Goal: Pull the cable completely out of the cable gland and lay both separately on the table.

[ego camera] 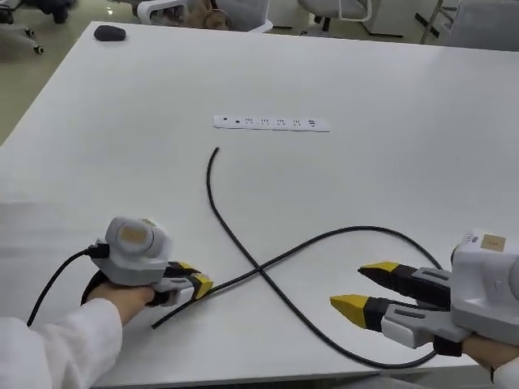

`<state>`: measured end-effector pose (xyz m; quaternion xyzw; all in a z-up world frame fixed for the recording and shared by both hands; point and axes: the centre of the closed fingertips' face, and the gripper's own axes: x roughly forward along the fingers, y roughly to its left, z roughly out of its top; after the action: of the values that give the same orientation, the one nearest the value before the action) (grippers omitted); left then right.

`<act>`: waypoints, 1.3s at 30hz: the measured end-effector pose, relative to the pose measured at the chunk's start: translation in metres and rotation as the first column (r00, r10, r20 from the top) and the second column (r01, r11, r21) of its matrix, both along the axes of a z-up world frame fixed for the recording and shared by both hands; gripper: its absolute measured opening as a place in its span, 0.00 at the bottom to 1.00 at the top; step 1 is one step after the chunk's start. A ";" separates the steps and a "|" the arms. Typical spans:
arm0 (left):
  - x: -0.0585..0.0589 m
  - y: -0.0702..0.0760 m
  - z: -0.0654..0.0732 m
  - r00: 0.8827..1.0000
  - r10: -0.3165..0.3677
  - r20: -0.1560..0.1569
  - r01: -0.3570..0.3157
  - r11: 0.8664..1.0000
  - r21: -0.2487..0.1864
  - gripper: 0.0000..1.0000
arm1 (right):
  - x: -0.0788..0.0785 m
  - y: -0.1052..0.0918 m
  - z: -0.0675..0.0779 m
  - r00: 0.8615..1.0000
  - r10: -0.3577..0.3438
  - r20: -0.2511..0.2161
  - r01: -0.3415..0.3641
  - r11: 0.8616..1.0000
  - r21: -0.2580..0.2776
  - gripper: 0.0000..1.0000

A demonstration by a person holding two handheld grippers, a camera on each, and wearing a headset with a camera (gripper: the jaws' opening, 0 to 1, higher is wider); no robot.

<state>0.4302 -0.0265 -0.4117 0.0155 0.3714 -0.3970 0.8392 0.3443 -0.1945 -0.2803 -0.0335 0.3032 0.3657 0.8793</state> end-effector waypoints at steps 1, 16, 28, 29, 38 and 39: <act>-0.001 -0.001 0.001 1.000 -0.001 0.004 0.001 1.000 0.000 0.18 | 0.000 0.001 -0.001 1.000 0.002 0.000 -0.002 1.000 -0.003 0.42; -0.009 0.029 0.066 0.999 0.027 -0.041 -0.029 0.998 -0.047 0.55 | 0.002 -0.014 -0.002 0.999 -0.020 -0.043 0.019 1.000 -0.009 0.55; -0.056 0.094 0.148 0.986 0.155 0.067 -0.152 0.987 -0.052 0.87 | -0.005 -0.059 -0.016 0.978 -0.148 -0.147 0.141 0.988 -0.055 0.63; -0.062 0.096 0.151 0.984 0.163 0.069 -0.159 0.986 -0.055 0.87 | -0.005 -0.062 -0.017 0.975 -0.158 -0.154 0.151 0.987 -0.058 0.64; -0.074 0.092 0.165 0.972 0.226 0.069 -0.217 0.969 -0.120 0.86 | -0.002 -0.062 -0.017 0.973 -0.167 -0.162 0.160 0.985 -0.060 0.65; -0.072 0.092 0.166 0.970 0.233 0.067 -0.224 0.967 -0.121 0.85 | -0.003 -0.061 -0.018 0.973 -0.164 -0.163 0.156 0.986 -0.059 0.65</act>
<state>0.3577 0.0651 -0.2462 -0.0587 0.3136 -0.3168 0.8933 0.3417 -0.2551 -0.2979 0.0018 0.3861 0.2882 0.8763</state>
